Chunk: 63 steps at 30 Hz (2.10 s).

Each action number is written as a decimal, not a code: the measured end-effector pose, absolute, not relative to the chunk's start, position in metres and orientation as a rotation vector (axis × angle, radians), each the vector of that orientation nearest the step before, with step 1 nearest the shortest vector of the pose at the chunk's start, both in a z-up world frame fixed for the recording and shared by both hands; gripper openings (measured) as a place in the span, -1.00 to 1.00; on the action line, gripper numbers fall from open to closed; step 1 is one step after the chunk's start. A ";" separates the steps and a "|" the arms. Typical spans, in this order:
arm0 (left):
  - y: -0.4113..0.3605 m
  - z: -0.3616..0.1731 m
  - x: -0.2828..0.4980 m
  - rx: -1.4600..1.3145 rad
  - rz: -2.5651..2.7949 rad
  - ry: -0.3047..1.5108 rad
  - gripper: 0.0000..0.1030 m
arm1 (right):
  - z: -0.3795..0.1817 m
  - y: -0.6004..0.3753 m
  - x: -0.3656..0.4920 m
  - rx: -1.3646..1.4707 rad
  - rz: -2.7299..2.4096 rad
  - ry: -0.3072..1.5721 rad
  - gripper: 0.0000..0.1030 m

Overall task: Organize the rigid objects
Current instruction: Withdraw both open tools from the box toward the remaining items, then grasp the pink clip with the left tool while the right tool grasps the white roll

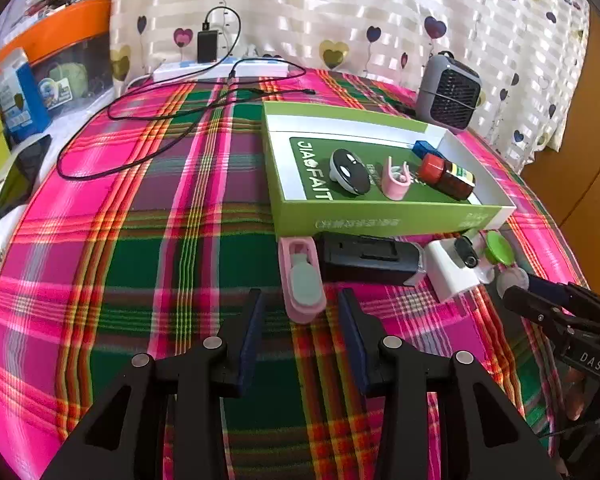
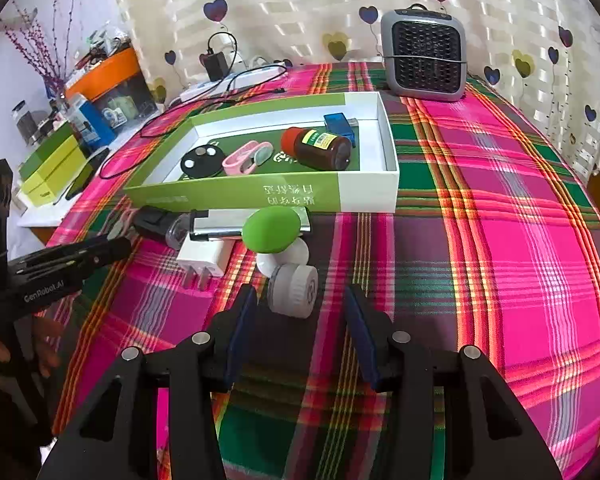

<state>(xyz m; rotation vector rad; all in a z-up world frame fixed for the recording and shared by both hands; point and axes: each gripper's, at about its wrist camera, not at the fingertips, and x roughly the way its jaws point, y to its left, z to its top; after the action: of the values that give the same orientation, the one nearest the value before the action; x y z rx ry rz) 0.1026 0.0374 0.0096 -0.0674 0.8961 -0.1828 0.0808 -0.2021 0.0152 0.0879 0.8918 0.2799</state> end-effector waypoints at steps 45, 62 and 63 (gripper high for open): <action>0.045 0.009 0.121 -0.054 -0.151 0.900 -0.67 | 0.015 -0.194 0.092 0.013 0.186 0.903 -0.62; 0.044 0.009 0.119 -0.041 -0.142 0.896 -0.67 | 0.015 -0.195 0.090 0.030 0.195 0.899 -0.62; 0.044 0.009 0.118 -0.042 -0.144 0.894 -0.67 | 0.015 -0.195 0.090 0.027 0.196 0.898 -0.62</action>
<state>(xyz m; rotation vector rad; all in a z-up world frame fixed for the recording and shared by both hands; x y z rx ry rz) 0.1185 0.0435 0.0093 -0.0419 0.8943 -0.1442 0.0903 -0.1954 0.0153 0.0274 0.8982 0.1957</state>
